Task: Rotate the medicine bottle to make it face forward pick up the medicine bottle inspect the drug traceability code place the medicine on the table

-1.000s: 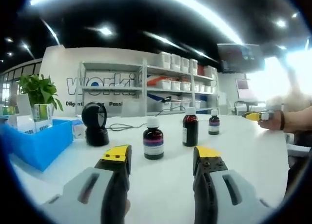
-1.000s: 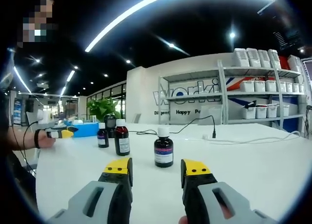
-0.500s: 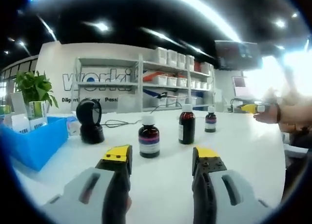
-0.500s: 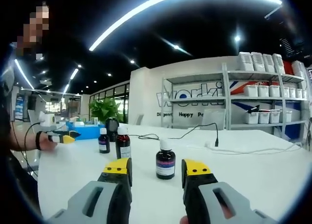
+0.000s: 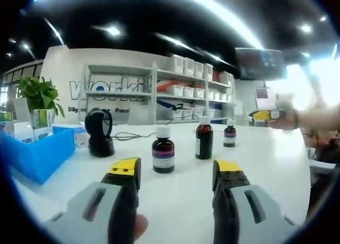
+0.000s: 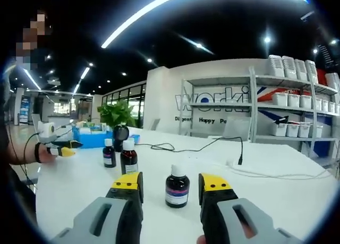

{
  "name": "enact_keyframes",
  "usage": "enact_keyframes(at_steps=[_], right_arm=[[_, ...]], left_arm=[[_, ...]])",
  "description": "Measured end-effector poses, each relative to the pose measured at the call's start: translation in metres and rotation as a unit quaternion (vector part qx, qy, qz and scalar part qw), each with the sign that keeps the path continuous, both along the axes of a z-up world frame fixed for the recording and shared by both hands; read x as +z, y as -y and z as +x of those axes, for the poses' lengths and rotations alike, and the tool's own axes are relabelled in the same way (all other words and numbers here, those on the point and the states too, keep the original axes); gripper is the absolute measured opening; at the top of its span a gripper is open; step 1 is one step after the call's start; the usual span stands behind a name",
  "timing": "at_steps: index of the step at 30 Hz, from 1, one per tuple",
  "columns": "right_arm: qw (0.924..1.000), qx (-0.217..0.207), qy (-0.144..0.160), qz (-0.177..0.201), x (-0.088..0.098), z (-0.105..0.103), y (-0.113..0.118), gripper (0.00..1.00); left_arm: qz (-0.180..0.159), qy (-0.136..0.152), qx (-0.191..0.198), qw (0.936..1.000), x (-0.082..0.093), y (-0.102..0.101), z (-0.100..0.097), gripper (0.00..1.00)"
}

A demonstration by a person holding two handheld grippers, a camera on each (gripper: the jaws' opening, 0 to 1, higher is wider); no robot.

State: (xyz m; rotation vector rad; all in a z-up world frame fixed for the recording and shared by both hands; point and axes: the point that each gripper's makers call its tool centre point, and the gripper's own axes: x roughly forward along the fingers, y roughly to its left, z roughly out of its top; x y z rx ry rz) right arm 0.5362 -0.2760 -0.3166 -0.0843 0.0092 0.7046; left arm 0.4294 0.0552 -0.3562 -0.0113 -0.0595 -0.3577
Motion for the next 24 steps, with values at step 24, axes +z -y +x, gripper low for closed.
enact_keyframes(at_steps=[24], right_arm=[[0.9995, -0.002, -0.012, -0.029, -0.003, 0.033, -0.023, 0.37]], left_arm=[[0.023, 0.011, -0.005, 0.9997, 0.004, 0.012, -0.008, 0.44]])
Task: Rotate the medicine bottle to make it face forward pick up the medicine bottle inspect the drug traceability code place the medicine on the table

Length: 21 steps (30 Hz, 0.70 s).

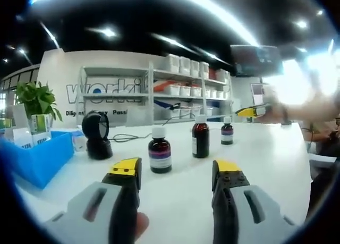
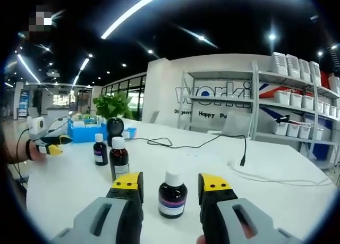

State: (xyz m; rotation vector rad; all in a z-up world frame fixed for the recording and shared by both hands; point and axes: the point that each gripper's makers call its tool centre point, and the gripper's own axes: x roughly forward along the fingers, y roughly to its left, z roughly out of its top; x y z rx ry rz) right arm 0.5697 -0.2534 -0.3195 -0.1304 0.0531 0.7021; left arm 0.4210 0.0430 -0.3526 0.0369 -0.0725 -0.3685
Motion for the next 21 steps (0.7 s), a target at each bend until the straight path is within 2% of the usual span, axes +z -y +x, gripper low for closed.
enact_keyframes(at_steps=[11, 18, 21], right_arm=[[0.9995, 0.012, -0.026, -0.013, -0.024, 0.019, -0.011, 0.37], [0.9991, 0.019, -0.032, -0.019, -0.03, 0.031, -0.017, 0.37], [0.9979, 0.033, -0.046, -0.032, -0.04, 0.036, -0.022, 0.37]], left_arm=[[-0.002, -0.004, 0.003, 1.0, -0.003, -0.005, 0.003, 0.43], [-0.003, -0.006, 0.001, 1.0, -0.004, -0.007, 0.005, 0.42], [-0.006, -0.006, 0.003, 1.0, -0.004, -0.009, 0.006, 0.42]])
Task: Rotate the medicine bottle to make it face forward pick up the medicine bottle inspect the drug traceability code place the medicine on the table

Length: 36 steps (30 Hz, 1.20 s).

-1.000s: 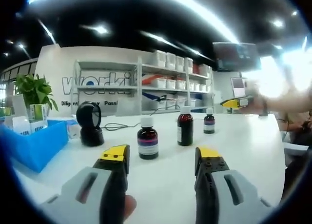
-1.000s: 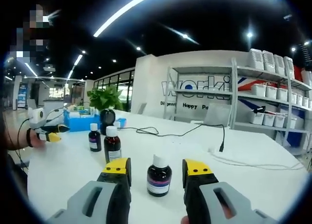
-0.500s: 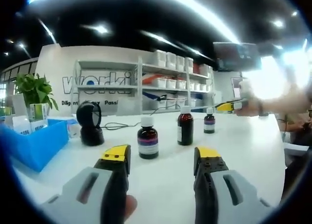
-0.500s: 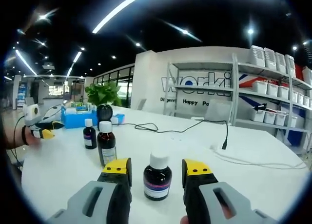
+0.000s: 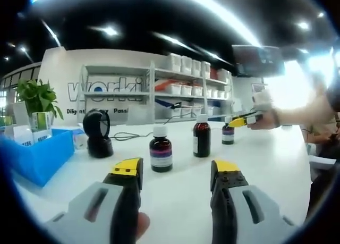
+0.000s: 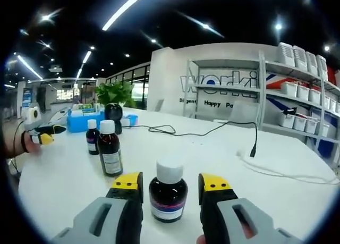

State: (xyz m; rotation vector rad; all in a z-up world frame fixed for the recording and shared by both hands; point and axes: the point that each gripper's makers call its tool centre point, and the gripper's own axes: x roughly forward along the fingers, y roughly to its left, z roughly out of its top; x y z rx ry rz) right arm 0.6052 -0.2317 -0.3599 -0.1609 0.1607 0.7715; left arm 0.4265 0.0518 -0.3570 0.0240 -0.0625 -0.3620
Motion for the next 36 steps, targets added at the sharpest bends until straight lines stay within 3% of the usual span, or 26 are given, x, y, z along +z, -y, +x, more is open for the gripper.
enact_keyframes(at_steps=[4, 6, 14, 18, 31, 36], right_arm=[[0.9988, 0.042, -0.025, 0.005, -0.008, -0.004, -0.01, 0.37], [0.9988, 0.043, -0.017, -0.016, -0.013, 0.001, -0.008, 0.38], [0.997, 0.07, -0.033, -0.002, -0.022, -0.001, -0.01, 0.34], [0.9981, 0.056, -0.024, -0.007, -0.022, 0.004, -0.009, 0.29], [0.9989, 0.039, -0.027, 0.0, -0.023, -0.001, -0.012, 0.29], [0.9996, -0.006, -0.027, 0.0, -0.023, 0.0, -0.009, 0.29]], left_arm=[[-0.003, 0.0, 0.0, 1.0, 0.0, 0.001, 0.0, 0.42], [-0.001, -0.001, -0.002, 1.0, 0.0, 0.001, -0.001, 0.42], [0.0, -0.002, -0.002, 1.0, -0.001, 0.002, -0.001, 0.42], [0.001, -0.003, -0.002, 1.0, -0.002, 0.001, 0.0, 0.42], [0.003, -0.003, -0.002, 1.0, -0.004, -0.007, 0.004, 0.42], [0.004, -0.003, -0.001, 1.0, -0.004, -0.006, 0.003, 0.42]])
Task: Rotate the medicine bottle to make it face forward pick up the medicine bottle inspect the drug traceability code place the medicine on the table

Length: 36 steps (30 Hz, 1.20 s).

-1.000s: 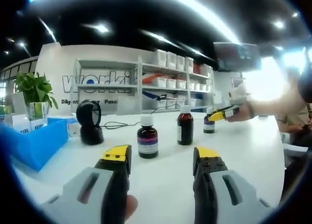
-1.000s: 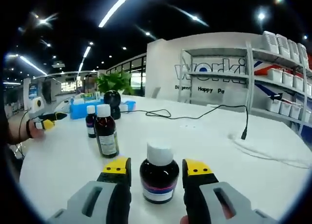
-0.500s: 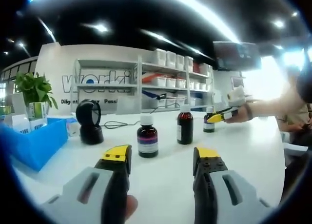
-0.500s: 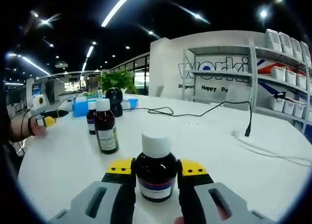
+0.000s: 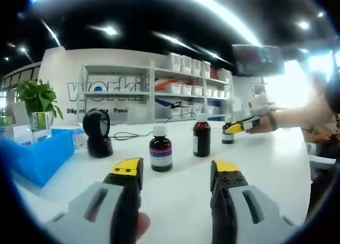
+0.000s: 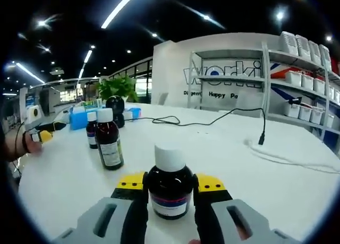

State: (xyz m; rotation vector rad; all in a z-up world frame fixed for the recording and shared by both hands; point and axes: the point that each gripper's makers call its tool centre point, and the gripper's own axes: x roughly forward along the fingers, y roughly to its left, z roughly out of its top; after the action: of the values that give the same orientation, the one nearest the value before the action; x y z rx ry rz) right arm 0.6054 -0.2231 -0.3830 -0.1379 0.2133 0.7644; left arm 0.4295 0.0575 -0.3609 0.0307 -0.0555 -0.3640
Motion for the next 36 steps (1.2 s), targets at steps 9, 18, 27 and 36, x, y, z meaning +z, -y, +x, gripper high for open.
enact_keyframes(at_steps=[9, 18, 27, 36], right_arm=[[0.9966, -0.082, 0.007, -0.006, 0.001, -0.005, -0.001, 0.29], [0.9829, -0.184, 0.004, 0.003, 0.004, -0.004, 0.002, 0.29], [0.9616, -0.274, 0.005, 0.002, 0.001, 0.008, 0.008, 0.29], [0.951, -0.309, -0.002, 0.004, -0.001, 0.014, 0.013, 0.29]], left_arm=[[0.001, 0.001, 0.0, 1.0, 0.001, 0.005, -0.002, 0.42], [0.0, 0.002, 0.0, 1.0, 0.003, 0.008, -0.004, 0.42], [0.0, 0.004, 0.0, 1.0, 0.005, 0.011, -0.007, 0.42], [-0.002, 0.006, -0.004, 1.0, 0.006, 0.013, -0.008, 0.42]])
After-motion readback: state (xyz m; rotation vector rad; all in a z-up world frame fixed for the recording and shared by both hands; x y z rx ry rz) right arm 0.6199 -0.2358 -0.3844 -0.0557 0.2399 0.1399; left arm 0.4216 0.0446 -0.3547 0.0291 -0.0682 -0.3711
